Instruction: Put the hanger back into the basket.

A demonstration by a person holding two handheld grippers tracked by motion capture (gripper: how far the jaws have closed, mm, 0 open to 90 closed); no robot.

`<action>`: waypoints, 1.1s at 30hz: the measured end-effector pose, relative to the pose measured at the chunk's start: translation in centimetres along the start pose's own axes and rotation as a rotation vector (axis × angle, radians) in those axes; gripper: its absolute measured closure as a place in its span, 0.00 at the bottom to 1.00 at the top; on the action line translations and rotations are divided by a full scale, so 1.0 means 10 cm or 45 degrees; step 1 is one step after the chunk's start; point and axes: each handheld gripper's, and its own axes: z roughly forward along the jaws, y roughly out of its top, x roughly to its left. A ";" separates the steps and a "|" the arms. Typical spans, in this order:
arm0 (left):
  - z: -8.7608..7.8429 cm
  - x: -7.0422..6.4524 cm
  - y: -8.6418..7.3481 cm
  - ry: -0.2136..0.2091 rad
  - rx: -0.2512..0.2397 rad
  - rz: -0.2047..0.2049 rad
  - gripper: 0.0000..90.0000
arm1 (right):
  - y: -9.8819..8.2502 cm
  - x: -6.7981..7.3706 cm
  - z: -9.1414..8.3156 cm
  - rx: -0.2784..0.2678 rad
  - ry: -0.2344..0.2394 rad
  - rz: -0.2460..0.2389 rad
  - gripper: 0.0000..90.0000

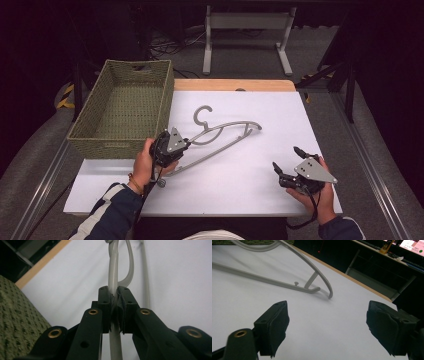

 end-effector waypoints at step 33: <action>0.21 0.15 -0.07 -0.199 0.264 -0.126 0.90 | -0.04 0.06 0.08 0.084 0.066 -0.049 0.21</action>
